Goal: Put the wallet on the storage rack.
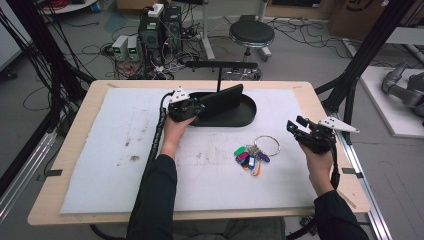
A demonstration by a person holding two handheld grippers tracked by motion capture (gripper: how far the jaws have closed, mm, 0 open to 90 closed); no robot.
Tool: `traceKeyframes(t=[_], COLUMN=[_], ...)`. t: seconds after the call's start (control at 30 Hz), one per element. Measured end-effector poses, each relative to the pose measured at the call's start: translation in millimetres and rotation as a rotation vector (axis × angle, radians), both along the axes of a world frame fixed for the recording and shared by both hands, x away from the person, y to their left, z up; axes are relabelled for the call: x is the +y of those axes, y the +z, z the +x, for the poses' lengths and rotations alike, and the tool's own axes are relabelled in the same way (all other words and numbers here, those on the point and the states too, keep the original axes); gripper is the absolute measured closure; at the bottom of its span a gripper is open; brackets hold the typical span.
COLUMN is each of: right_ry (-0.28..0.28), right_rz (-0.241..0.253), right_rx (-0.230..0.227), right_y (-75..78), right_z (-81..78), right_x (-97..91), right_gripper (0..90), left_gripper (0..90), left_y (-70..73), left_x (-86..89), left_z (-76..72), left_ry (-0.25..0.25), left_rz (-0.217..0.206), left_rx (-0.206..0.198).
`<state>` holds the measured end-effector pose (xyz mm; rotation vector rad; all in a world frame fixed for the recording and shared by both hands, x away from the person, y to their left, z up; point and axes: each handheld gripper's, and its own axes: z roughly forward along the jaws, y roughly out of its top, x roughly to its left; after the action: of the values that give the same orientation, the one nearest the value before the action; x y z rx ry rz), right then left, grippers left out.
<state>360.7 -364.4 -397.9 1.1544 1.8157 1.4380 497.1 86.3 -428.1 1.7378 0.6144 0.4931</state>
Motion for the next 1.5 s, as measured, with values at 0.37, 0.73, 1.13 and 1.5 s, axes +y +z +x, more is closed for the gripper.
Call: traceKeyframes(t=[0.37, 0.73, 1.13, 1.5], right_ry=[0.004, 0.007, 0.007, 0.002], right_rz=[-0.001, -0.006, 0.001, 0.002], right_rx=[0.0, -0.003, 0.002, -0.001], right_y=[0.0, -0.4, -0.3, 0.2], right_z=[-0.2, 0.6, 0.4, -0.3], right_x=[0.9, 0.7, 0.9, -1.8], right_gripper=[49.2, 49.0, 48.1, 46.5], left_gripper=[72.7, 67.9, 43.2, 27.8], left_y=[-2.2, -3.5, 0.8, 24.6], left_x=[3.7, 4.6, 0.4, 3.1], left_z=[0.7, 0.1, -3.3, -22.4], left_ry=[0.01, 0.037, 0.089, 0.125], left_rz=[0.039, 0.083, 0.106, 0.201], left_rx=[0.015, 0.029, 0.058, 0.068])
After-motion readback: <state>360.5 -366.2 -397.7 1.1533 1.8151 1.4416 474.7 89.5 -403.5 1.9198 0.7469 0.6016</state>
